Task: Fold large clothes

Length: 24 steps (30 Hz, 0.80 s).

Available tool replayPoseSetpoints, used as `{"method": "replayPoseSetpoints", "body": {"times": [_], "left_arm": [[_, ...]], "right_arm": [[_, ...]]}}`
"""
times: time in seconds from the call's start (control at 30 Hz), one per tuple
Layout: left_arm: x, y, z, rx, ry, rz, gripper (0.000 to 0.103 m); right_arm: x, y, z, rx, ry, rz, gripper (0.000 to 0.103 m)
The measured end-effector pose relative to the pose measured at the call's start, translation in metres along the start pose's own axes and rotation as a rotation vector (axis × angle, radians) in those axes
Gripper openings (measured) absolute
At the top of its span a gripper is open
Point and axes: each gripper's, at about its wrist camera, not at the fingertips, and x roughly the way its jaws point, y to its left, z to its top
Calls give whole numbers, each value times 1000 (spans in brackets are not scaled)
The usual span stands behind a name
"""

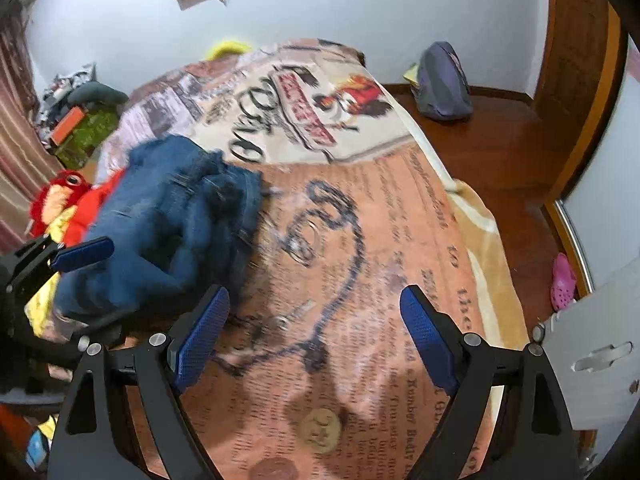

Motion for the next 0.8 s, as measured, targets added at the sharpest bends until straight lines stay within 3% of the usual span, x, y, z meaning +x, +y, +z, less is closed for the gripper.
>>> {"method": "replayPoseSetpoints", "body": {"times": [0.1, 0.23, 0.37, 0.43, 0.57, 0.7, 0.8], "left_arm": [[-24, 22, -4, -56, -55, 59, 91], [-43, 61, -13, -130, -100, 169, 96], [-39, 103, -32, -224, -50, 243, 96], [-30, 117, -43, -268, -11, 220, 96], [1, 131, -78, -374, 97, 91, 97], [11, 131, -97, -436, 87, 21, 97], [12, 132, -100, -447, 80, 9, 97]], "right_arm": [[-10, 20, 12, -26, -36, 60, 85], [-4, 47, 23, -61, -35, 124, 85], [23, 71, 21, -97, 28, 138, 85], [37, 77, 15, -119, 64, 133, 85], [58, 69, -1, -110, 137, 94, 85], [62, 50, -15, -37, 182, 111, 86], [58, 45, -15, -20, 213, 106, 86]]}}
